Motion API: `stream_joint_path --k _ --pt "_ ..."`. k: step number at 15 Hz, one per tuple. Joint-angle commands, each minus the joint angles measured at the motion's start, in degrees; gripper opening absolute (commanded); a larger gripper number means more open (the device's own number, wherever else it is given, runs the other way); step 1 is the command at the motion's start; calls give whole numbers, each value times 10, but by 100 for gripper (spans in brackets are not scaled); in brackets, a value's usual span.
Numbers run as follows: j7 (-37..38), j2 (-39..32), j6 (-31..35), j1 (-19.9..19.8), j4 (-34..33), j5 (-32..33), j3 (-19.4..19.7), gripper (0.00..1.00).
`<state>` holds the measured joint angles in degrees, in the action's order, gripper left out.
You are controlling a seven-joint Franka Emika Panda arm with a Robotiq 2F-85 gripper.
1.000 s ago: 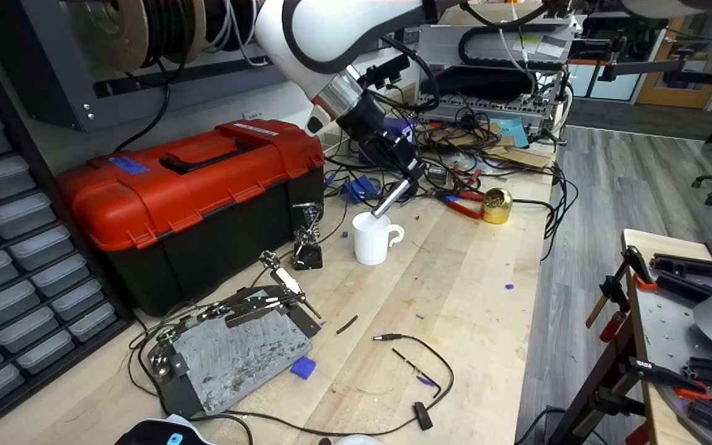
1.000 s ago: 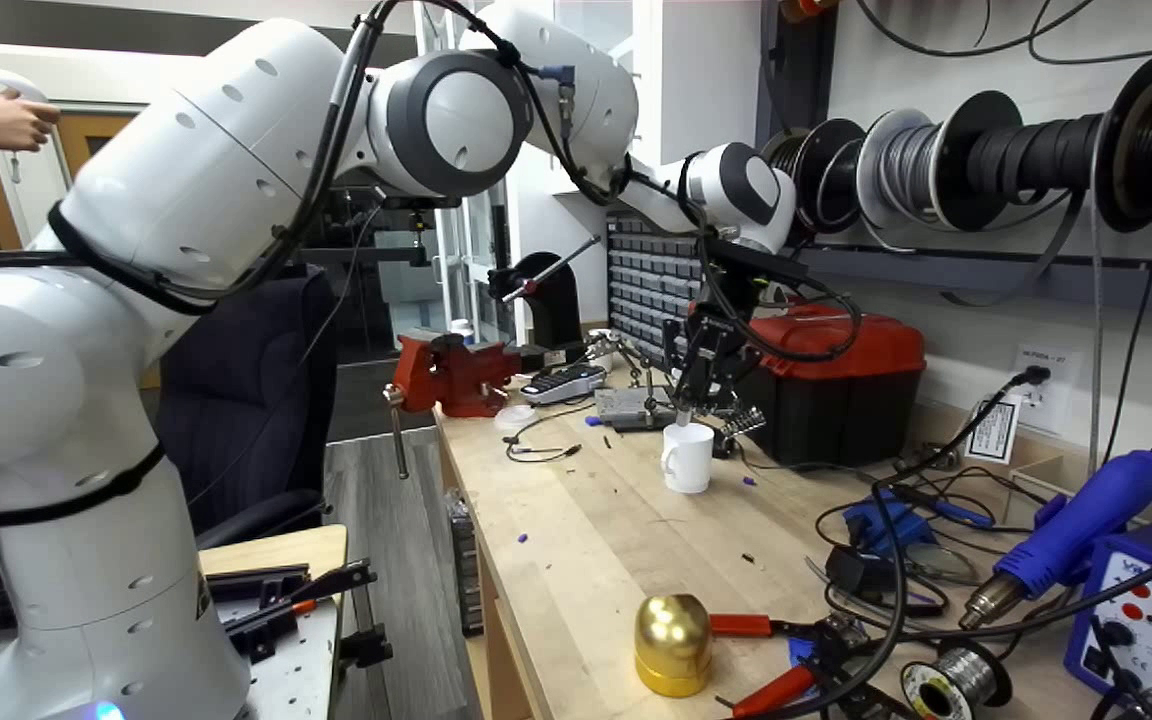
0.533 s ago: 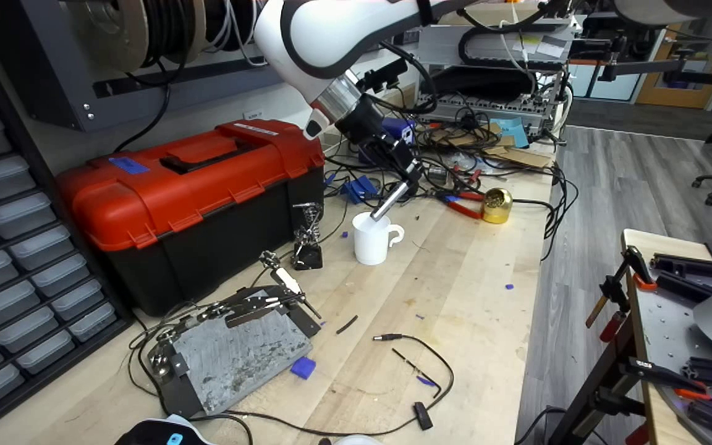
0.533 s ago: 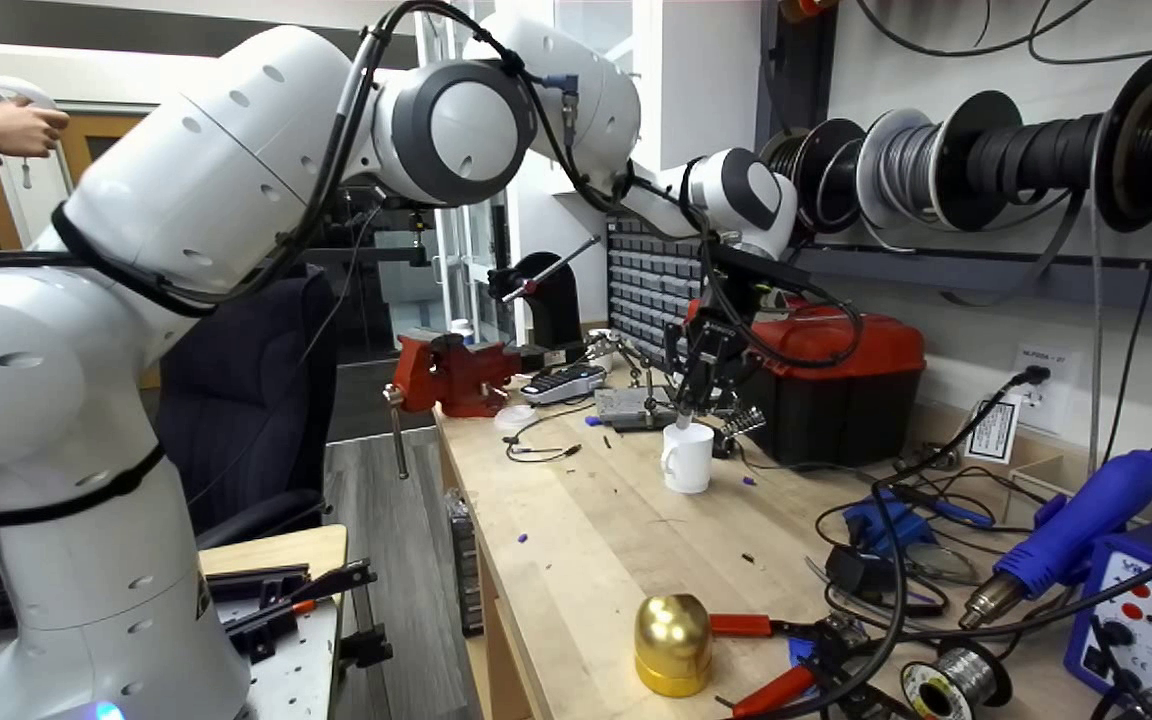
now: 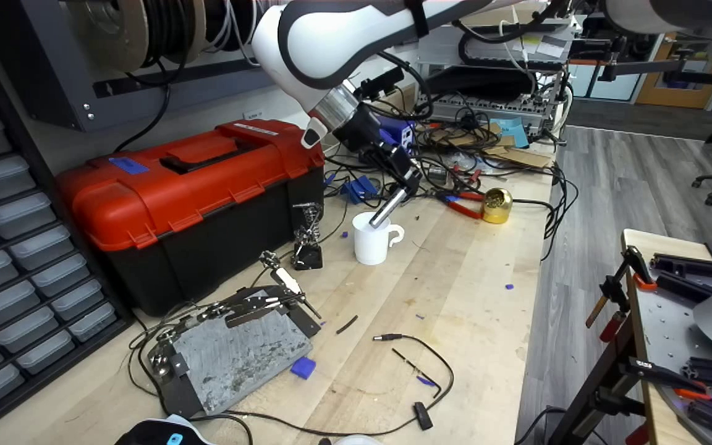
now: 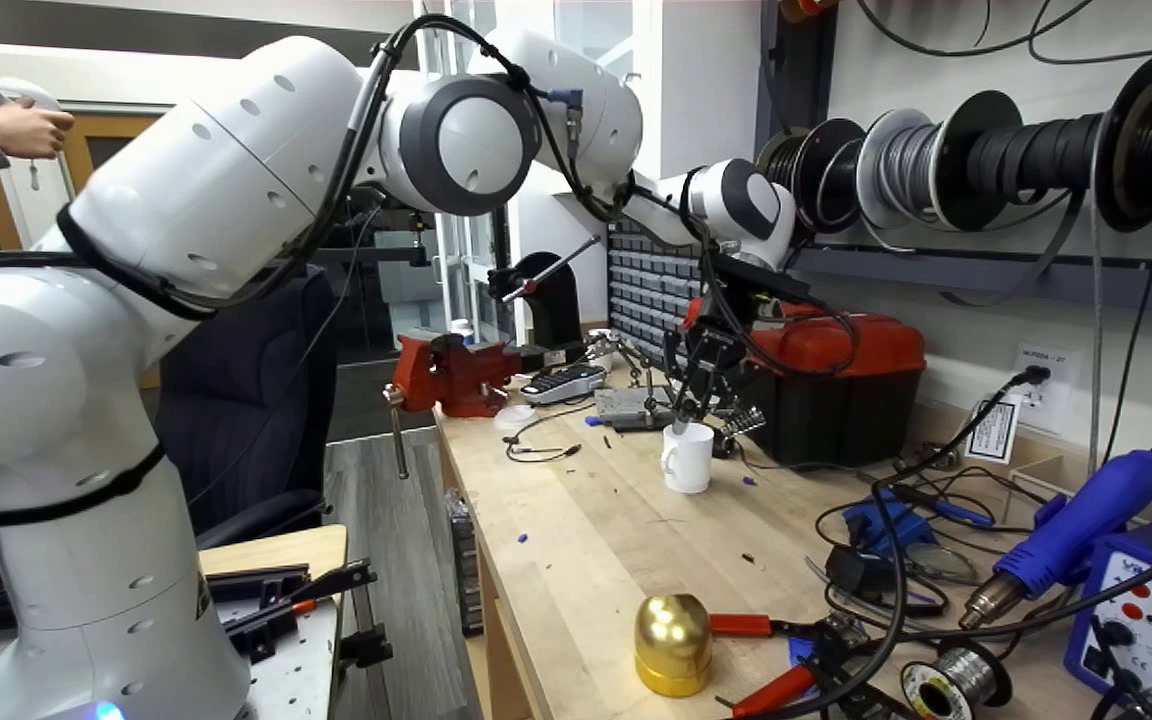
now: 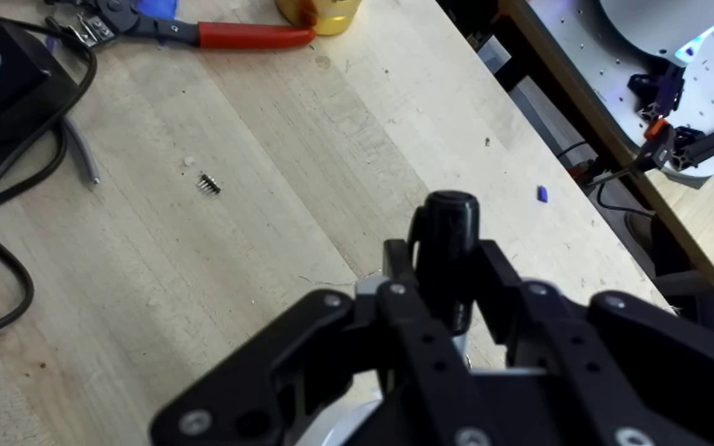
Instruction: Pick the marker on the desk and put it in the cup
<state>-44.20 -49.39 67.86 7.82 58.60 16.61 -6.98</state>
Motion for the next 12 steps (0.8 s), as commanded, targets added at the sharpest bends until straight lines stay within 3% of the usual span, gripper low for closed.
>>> stream_joint_path --k 1,12 --pt "-19 -16 -19 7 -34 8 1 7" --pt "-49 -33 -28 26 -57 24 5 7"
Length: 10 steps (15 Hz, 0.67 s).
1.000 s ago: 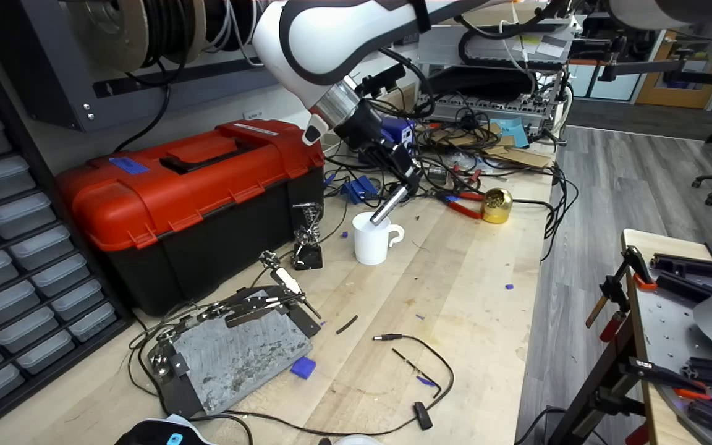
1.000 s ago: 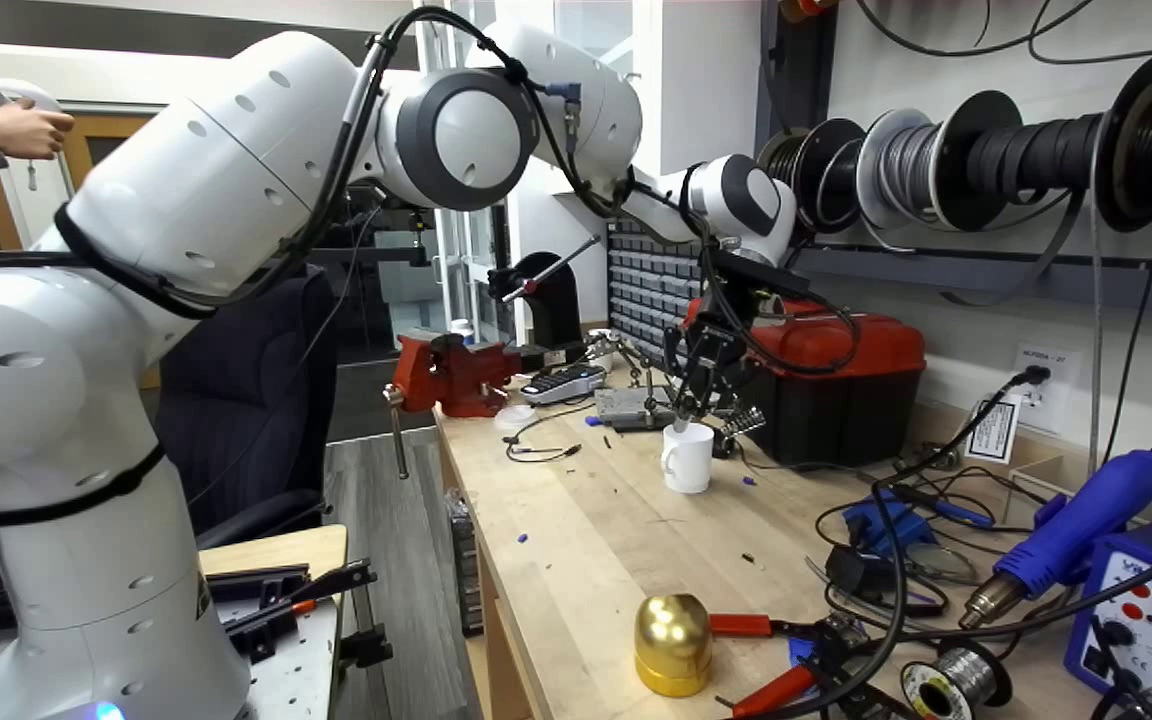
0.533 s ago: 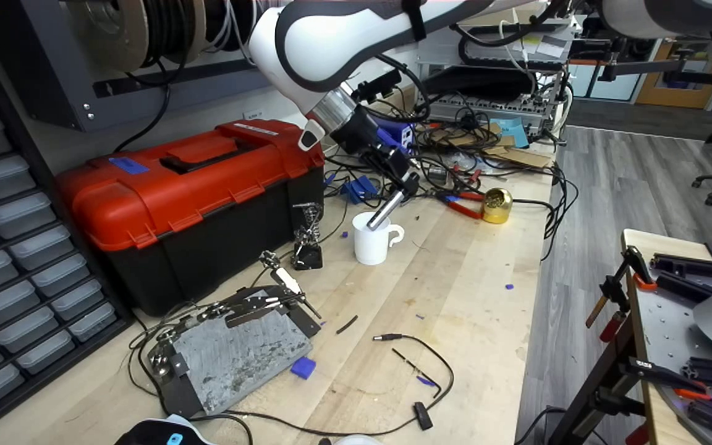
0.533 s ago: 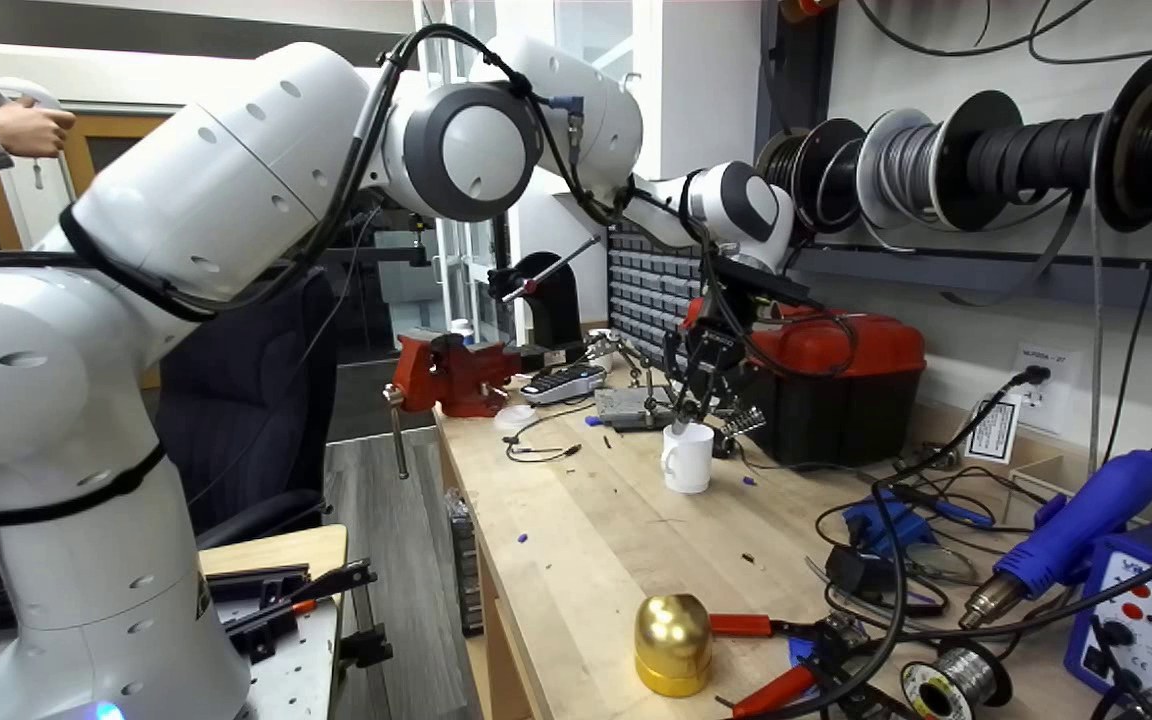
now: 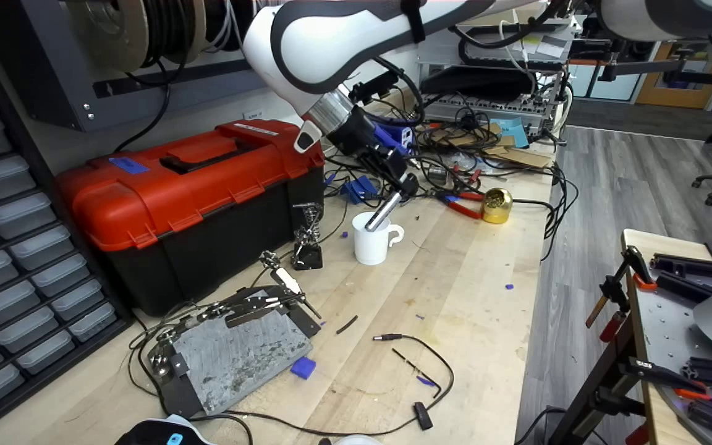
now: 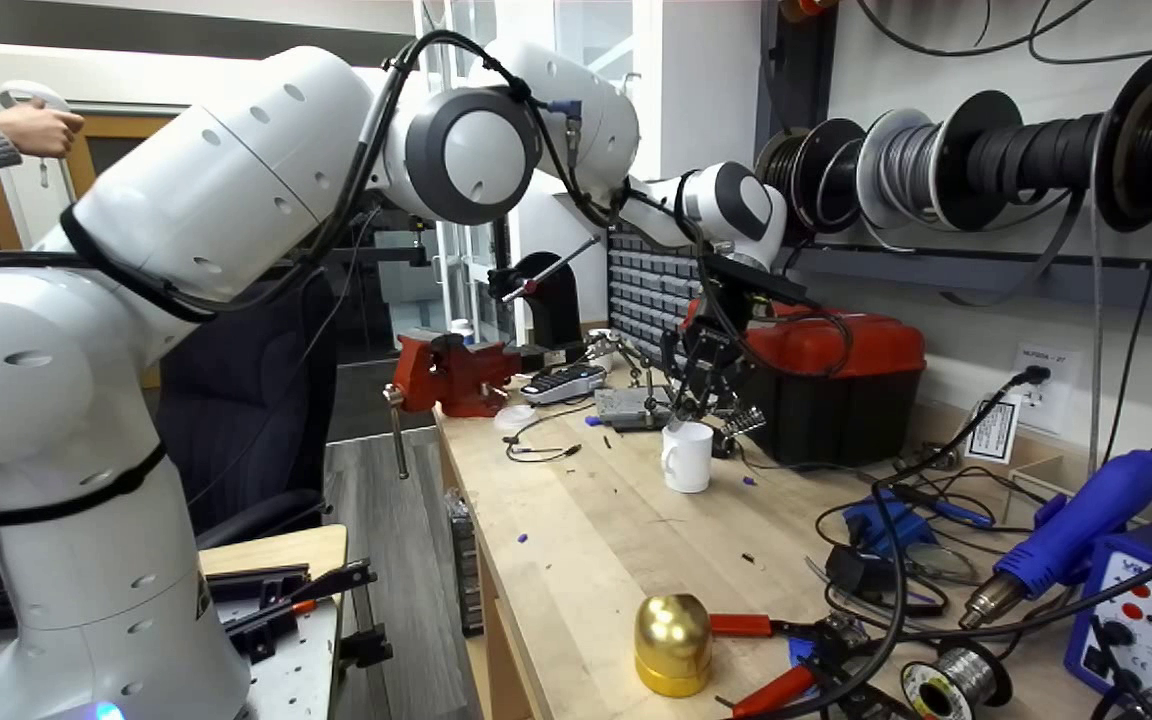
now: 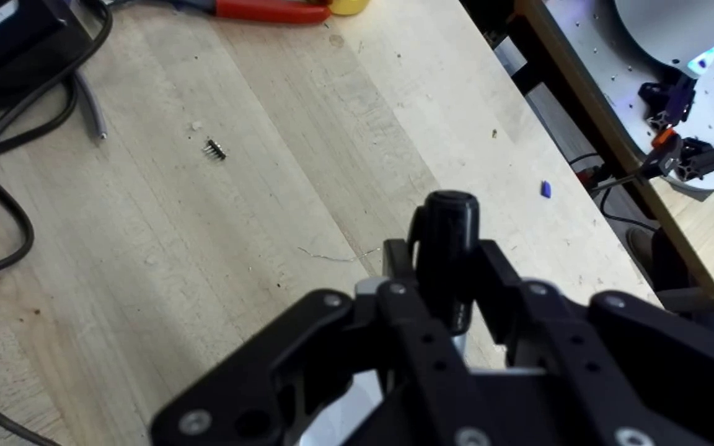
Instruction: Pick the marker on the desk and put it in the cup
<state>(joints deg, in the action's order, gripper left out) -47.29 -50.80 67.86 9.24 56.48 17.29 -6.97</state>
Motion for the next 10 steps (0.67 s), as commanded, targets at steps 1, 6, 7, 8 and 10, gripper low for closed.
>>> stream_joint_path --k 1,6,7,8,10 --pt "-21 -22 -29 14 -40 20 6 7" --pt "-38 -39 -49 29 -66 44 11 7" --pt "-41 -42 -53 31 -70 50 13 7" --pt "-44 -44 -56 33 -73 55 15 7" --pt "-52 -45 -66 36 -78 66 19 7"
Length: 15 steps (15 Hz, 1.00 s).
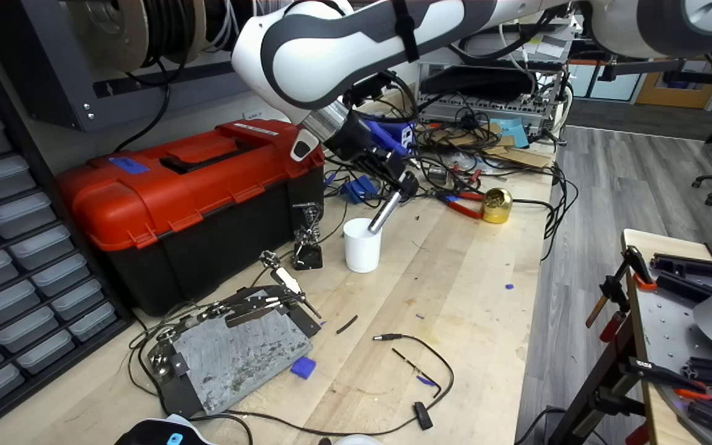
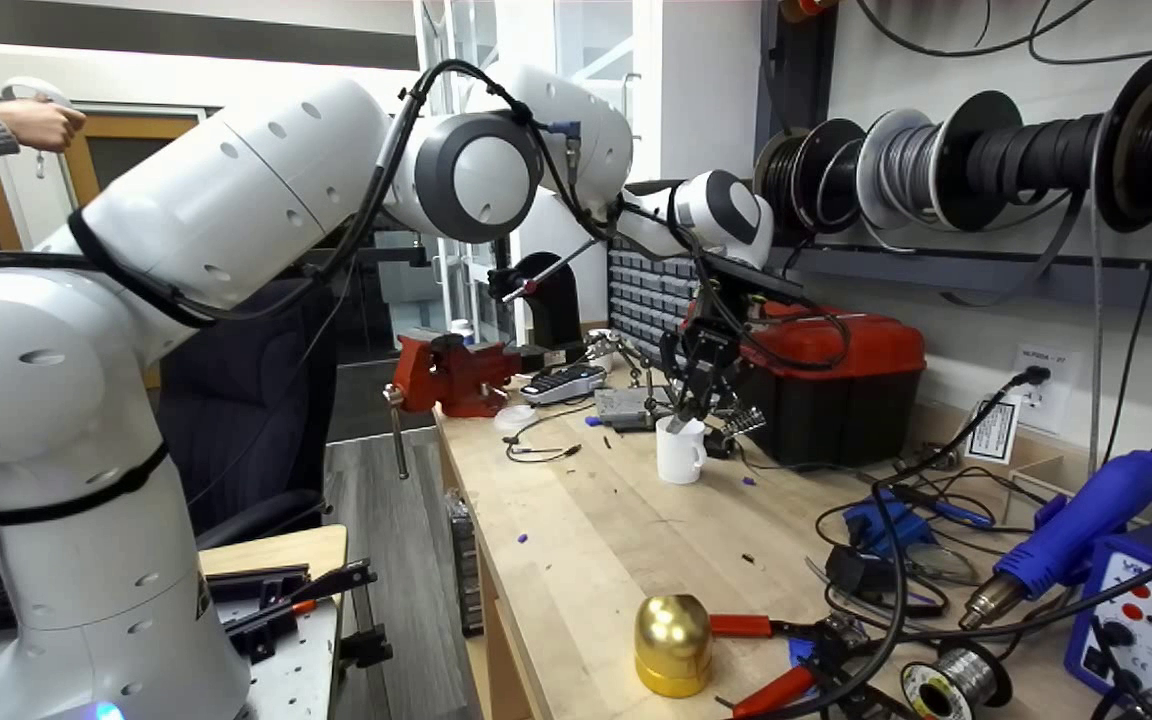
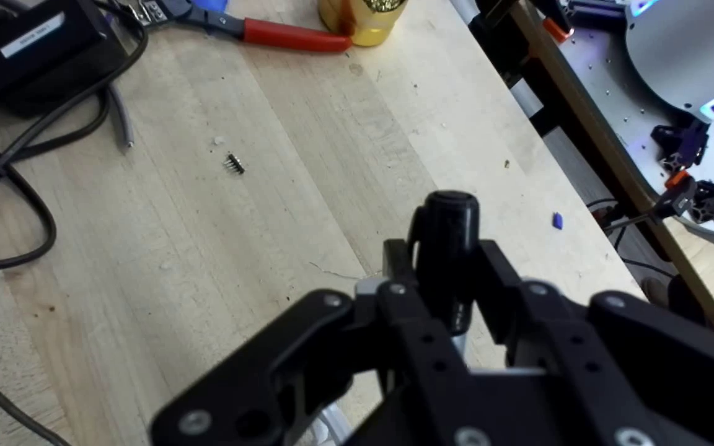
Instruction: Pick the marker on the desk and put it in the cup
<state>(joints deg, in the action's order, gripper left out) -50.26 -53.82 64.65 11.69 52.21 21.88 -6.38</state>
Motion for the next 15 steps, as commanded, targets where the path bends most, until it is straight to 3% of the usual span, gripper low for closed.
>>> stream_joint_path --k 1,9,15 --pt "-26 -16 -37 13 -38 25 15 7" --pt "-51 -22 -47 14 -49 74 11 7" --pt "-70 -27 -48 29 -63 75 14 7"
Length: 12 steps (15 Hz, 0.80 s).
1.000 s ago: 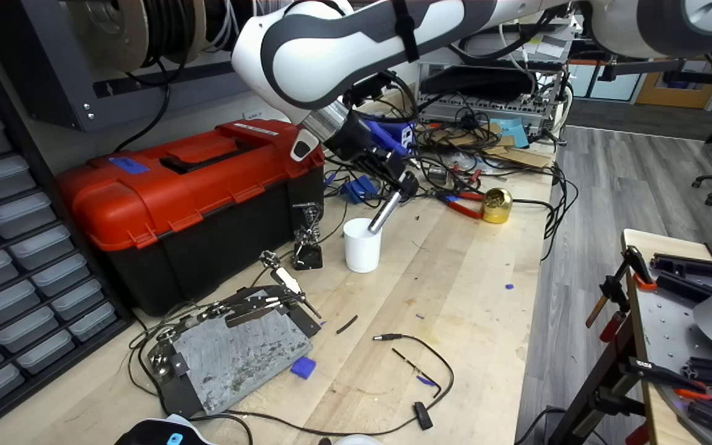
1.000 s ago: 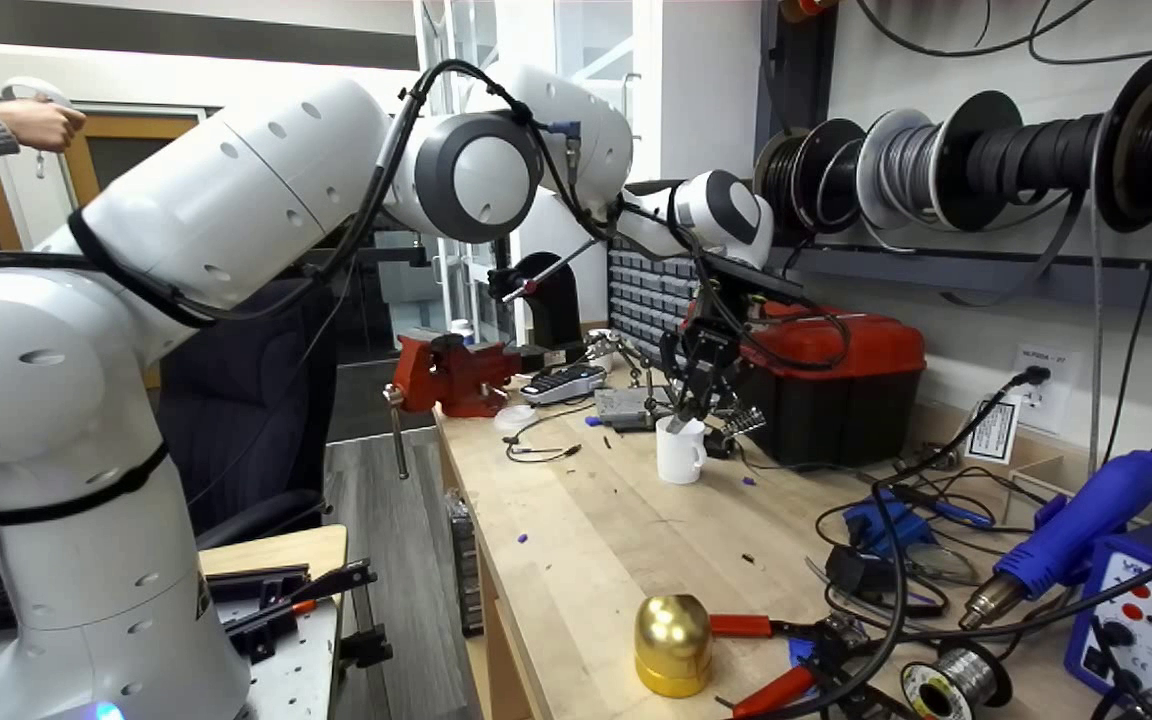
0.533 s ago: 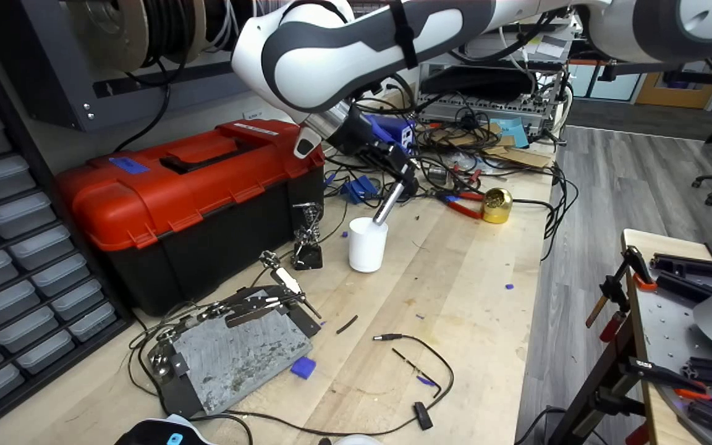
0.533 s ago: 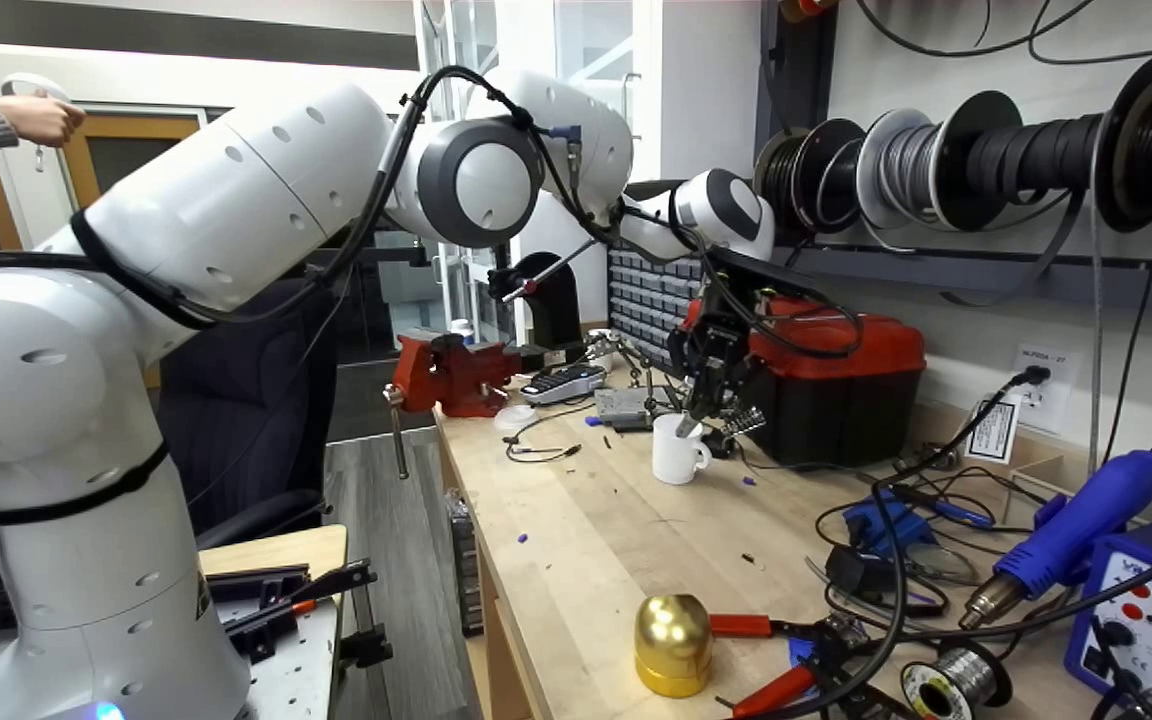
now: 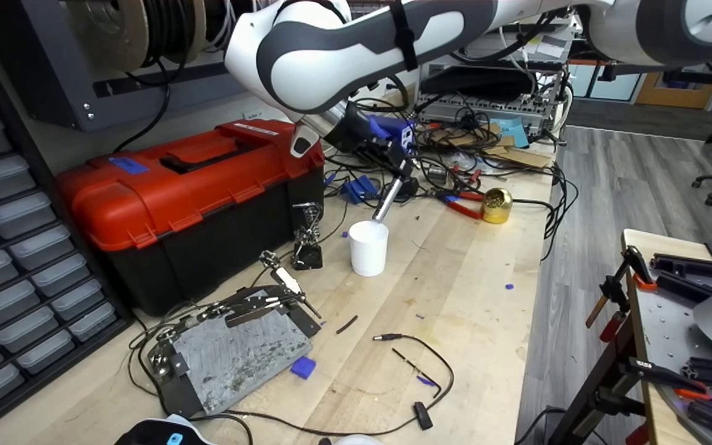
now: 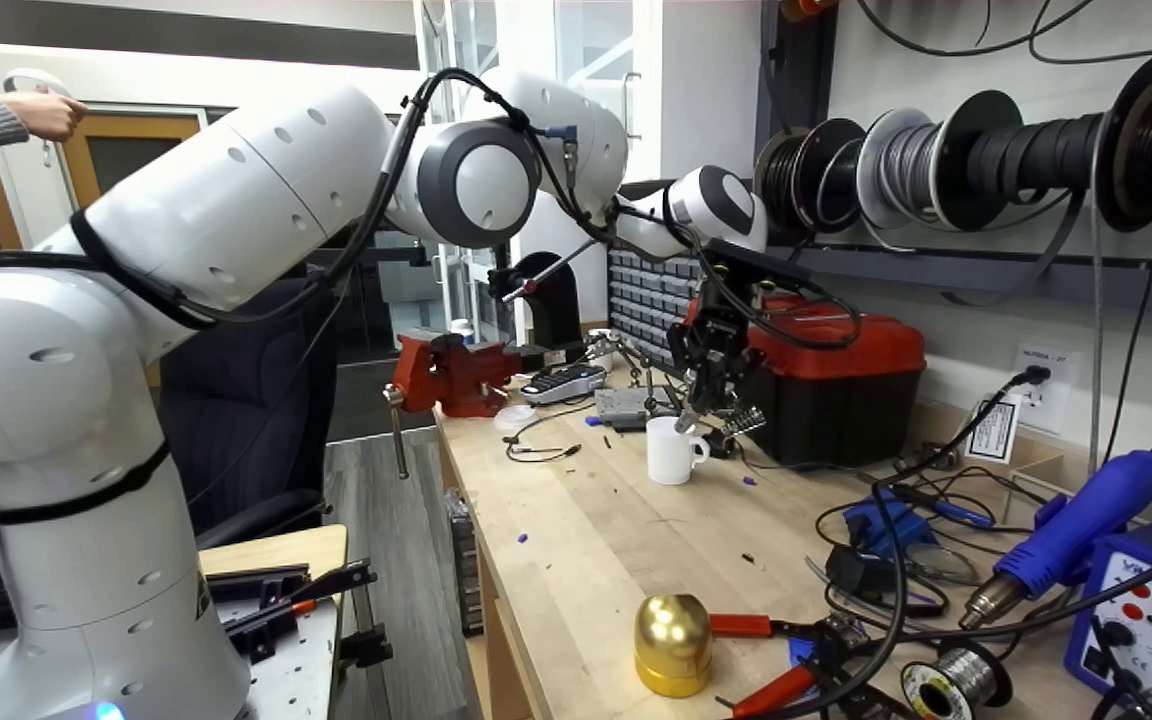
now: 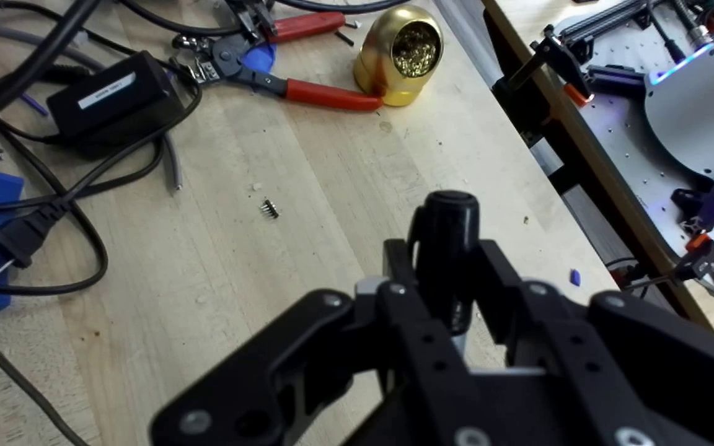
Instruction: Pick the marker on the desk and put it in the cup
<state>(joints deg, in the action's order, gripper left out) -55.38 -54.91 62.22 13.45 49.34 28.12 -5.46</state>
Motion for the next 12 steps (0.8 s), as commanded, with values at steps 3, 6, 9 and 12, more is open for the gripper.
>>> stream_joint_path --k 3,6,9,12 --pt "-19 -19 -30 25 -45 6 14 7" --pt "-17 -22 -43 33 -57 5 17 7" --pt "-14 -32 -60 39 -76 0 18 7" --pt "-15 -43 -72 44 -90 -3 17 7"
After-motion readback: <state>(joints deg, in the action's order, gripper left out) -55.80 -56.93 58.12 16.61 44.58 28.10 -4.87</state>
